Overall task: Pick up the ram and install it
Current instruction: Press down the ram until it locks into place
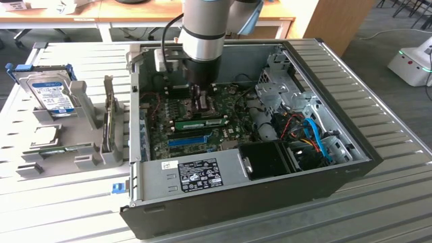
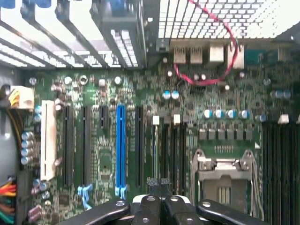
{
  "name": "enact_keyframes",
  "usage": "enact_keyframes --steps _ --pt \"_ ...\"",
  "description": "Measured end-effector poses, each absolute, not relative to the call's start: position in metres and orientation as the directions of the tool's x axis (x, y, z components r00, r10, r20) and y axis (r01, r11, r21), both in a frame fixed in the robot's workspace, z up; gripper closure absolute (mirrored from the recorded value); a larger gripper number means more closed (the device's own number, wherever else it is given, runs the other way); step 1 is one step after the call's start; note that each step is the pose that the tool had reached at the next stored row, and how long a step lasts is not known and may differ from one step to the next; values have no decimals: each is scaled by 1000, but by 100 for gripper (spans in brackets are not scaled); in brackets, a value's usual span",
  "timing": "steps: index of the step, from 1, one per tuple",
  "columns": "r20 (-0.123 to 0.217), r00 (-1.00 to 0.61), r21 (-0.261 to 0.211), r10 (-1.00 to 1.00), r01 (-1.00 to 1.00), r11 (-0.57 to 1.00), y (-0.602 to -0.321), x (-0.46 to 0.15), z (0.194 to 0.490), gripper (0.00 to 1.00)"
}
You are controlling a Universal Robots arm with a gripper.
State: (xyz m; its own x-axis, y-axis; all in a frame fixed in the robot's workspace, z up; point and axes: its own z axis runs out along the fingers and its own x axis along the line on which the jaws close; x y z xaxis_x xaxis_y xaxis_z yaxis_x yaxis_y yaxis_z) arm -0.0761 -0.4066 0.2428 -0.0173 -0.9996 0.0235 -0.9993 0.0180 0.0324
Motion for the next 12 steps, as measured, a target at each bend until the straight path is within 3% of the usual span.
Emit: enact_keyframes --steps 12 --pt "23 -17 32 -1000 -999 18 -407 -92 243 89"
